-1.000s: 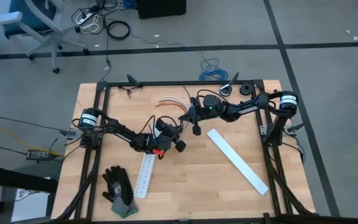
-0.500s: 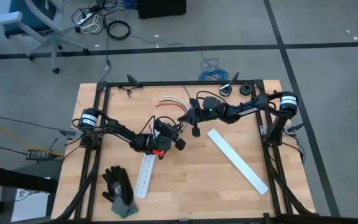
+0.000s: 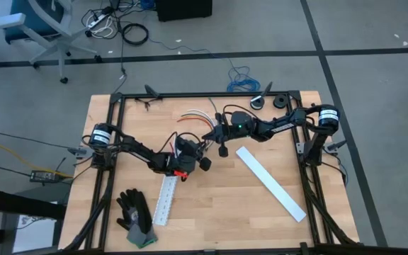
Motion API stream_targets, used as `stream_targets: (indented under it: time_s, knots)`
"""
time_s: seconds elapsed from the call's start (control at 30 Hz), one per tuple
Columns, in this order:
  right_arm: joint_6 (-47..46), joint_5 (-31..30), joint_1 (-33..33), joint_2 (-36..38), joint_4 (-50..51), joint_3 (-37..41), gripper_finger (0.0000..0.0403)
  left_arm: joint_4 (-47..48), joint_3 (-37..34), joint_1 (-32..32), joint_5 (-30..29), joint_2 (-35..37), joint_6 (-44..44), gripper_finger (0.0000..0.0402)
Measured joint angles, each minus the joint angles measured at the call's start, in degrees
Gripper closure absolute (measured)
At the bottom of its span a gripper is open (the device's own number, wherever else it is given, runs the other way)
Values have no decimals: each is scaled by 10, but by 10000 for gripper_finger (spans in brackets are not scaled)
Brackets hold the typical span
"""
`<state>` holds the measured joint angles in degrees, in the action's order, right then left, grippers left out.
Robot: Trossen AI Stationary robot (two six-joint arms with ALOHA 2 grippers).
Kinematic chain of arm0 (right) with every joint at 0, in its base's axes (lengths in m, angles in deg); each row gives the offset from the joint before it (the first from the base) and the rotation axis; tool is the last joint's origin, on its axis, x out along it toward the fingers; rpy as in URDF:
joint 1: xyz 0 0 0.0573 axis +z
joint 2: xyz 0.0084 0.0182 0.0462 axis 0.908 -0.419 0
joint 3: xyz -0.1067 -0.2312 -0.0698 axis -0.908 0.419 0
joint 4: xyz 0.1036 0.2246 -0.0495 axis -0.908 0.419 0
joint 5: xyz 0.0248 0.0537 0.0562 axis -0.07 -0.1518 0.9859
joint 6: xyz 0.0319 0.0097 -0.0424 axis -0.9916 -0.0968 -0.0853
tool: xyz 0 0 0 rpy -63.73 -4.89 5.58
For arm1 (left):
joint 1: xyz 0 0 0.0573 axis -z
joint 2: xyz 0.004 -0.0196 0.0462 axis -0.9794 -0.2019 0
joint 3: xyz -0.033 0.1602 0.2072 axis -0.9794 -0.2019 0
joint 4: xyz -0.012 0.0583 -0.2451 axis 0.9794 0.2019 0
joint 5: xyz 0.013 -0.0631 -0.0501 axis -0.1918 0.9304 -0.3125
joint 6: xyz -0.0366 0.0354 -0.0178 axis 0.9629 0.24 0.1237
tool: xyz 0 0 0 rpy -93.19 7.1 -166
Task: Ziptie cables
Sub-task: Wrap the cable wires with the black zip tie
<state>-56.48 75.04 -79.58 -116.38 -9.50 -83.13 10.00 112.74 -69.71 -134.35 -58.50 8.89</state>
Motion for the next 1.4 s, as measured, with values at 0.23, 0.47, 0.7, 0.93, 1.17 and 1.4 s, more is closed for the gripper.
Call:
stream_targets:
  time_s: [0.23, 0.47, 0.7, 0.93, 1.17, 1.4]
  knots:
    - [0, 9, 0, 0, -5, 0, 403, 34, 0, -3, 0, 0, 43, 336]
    - [-3, 9, 0, 0, 4, -1, 403, 21, 0, -8, 0, 0, 42, 336]
    - [-3, 10, 0, 0, 16, -1, 403, -19, 0, -8, 5, 0, 10, 336]
    - [-3, 21, 0, 0, 7, -1, 403, -19, 0, -9, 13, 0, 11, 336]
    - [-8, 22, 0, 0, 3, -1, 403, -18, 0, -12, 14, 0, 13, 341]
    - [-11, 22, -3, 0, -9, -1, 403, -8, 0, -12, 15, 0, 13, 344]
